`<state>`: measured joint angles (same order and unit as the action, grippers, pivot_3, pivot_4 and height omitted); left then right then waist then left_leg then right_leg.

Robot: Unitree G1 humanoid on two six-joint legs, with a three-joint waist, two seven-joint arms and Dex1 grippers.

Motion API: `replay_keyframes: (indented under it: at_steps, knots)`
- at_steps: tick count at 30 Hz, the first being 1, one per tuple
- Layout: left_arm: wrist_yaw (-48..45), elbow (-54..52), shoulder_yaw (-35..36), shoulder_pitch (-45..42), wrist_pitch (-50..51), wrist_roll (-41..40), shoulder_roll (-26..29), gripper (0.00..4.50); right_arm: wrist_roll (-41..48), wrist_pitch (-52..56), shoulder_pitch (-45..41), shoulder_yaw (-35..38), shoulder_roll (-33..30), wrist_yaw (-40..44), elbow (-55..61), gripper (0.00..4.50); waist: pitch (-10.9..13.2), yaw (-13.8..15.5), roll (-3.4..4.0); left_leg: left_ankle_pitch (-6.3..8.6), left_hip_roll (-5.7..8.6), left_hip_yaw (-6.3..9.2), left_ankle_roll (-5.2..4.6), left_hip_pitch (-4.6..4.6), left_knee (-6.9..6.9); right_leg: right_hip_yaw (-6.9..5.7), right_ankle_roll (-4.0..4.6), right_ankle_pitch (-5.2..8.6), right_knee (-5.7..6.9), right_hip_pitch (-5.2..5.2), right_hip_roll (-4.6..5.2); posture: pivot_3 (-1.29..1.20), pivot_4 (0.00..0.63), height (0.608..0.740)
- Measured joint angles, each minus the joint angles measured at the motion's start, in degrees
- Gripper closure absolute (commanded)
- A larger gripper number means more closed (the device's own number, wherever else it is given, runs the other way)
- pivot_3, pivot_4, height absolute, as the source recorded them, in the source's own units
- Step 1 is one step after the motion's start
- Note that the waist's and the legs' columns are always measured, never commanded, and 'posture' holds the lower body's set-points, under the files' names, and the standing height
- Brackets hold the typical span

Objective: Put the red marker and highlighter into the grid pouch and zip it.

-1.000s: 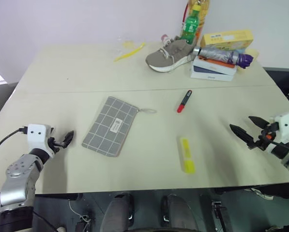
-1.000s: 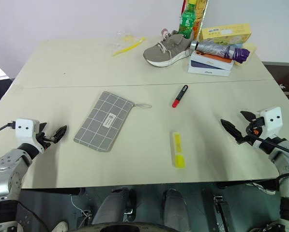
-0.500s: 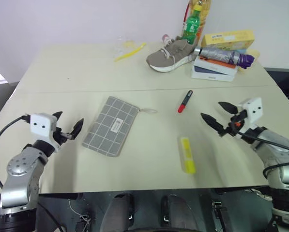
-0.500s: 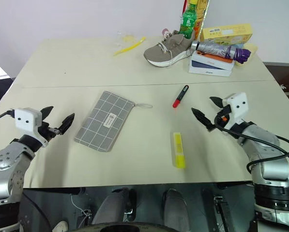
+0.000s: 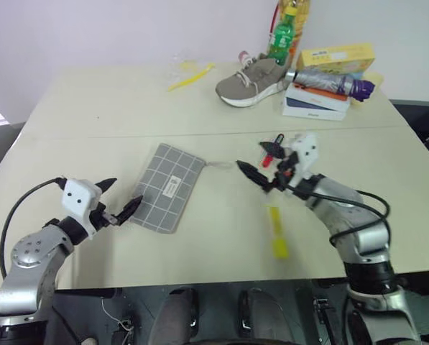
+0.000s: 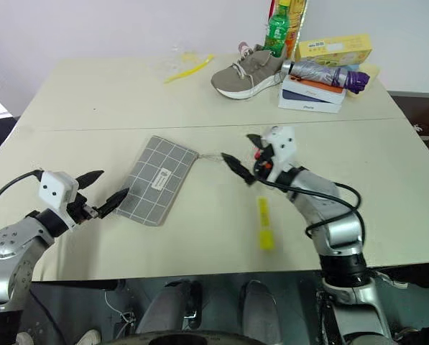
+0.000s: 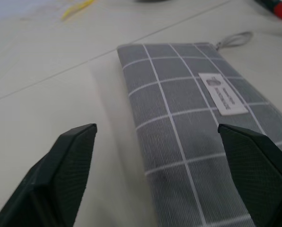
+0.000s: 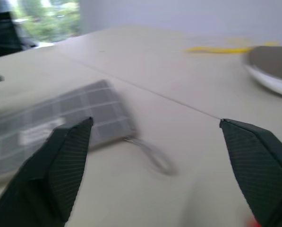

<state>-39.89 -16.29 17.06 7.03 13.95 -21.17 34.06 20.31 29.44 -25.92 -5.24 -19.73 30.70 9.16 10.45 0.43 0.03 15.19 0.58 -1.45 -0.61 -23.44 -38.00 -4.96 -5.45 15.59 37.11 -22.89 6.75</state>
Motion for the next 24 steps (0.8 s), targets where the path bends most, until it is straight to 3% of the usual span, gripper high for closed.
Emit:
replay_keyframes:
  at_steps: [6, 10, 17, 24]
  knots:
    - [-3.42, -4.46, 0.03, 5.42, 0.5, -1.79, 1.91, 0.0, -5.44, 2.4, -8.17, -7.89, 9.9, -3.32, -12.23, 4.47, 0.01, -0.4, 0.01, -0.01, 0.0, -0.01, 0.01, -0.22, 0.03, 0.02, 0.01, -0.01, 0.03, -0.25, 0.01, 0.0, 0.15, 0.733]
    - [-5.98, -8.05, -0.65, 9.27, 0.25, -0.95, 4.93, 0.0, -8.09, 3.37, -14.63, -8.25, 16.35, -7.11, -20.97, 4.47, 0.0, -1.14, 0.02, -0.04, 0.0, 0.0, 0.07, -0.21, 0.04, 0.01, 0.04, -0.02, 0.06, -0.28, 0.0, 0.0, 0.15, 0.733]
    - [-4.93, -9.02, -3.92, 10.26, -8.07, 9.71, 6.82, 0.0, -12.51, 6.48, -19.09, -9.09, 21.37, -11.69, -33.38, 4.47, -0.01, -1.47, 0.04, -0.04, 0.0, -0.03, 0.08, -0.22, 0.1, 0.03, 0.05, -0.03, 0.07, -0.34, -0.01, 0.0, 0.15, 0.733]
    - [2.0, -4.9, -9.37, 10.03, -24.5, 28.03, 7.61, 0.0, -12.15, 9.59, -20.14, -5.47, 24.03, -13.5, -34.8, 4.47, -0.06, -1.55, 0.06, -0.04, 0.0, -0.05, 0.08, -0.14, 0.12, 0.03, 0.06, -0.04, 0.11, -0.32, -0.02, 0.0, 0.15, 0.733]
